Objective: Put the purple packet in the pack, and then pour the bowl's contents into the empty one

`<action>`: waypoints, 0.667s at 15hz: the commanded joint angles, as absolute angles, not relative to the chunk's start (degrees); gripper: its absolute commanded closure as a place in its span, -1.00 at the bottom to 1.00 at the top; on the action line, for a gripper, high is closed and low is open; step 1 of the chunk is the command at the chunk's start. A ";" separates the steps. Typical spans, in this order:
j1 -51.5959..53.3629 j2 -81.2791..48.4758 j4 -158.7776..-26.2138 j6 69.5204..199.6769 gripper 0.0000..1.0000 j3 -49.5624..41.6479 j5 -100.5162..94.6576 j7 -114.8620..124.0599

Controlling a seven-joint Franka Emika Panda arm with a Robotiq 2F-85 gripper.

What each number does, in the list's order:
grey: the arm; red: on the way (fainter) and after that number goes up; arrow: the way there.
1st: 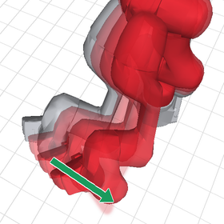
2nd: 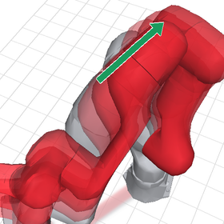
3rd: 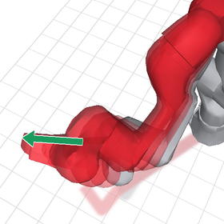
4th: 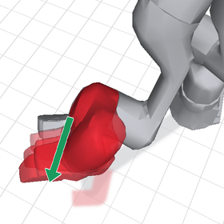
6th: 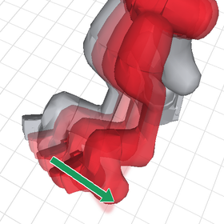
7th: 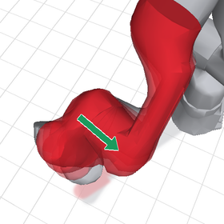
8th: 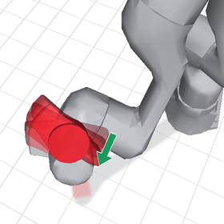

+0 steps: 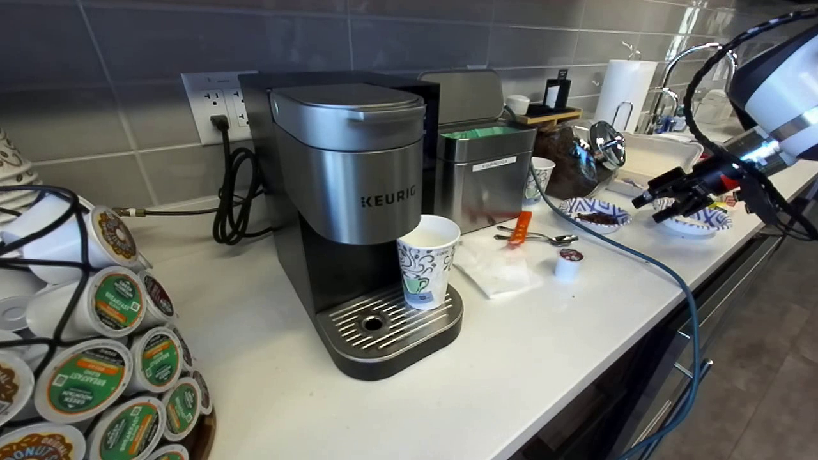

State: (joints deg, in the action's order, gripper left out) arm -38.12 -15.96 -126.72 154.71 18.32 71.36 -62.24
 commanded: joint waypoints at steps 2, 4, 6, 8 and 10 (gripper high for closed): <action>-39.69 -15.59 -126.04 152.10 -1.00 19.21 74.60 -69.76; -39.26 -15.15 -125.80 152.22 -1.00 19.41 74.12 -69.96; -38.39 -15.17 -125.66 153.09 -1.00 19.66 72.29 -67.06; -37.31 -15.57 -125.14 154.41 -1.00 19.89 71.33 -64.51; -36.08 -16.03 -124.61 156.03 -1.00 19.80 70.26 -61.64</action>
State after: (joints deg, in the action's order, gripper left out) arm -37.68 -15.64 -125.09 153.76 19.80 72.25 -66.08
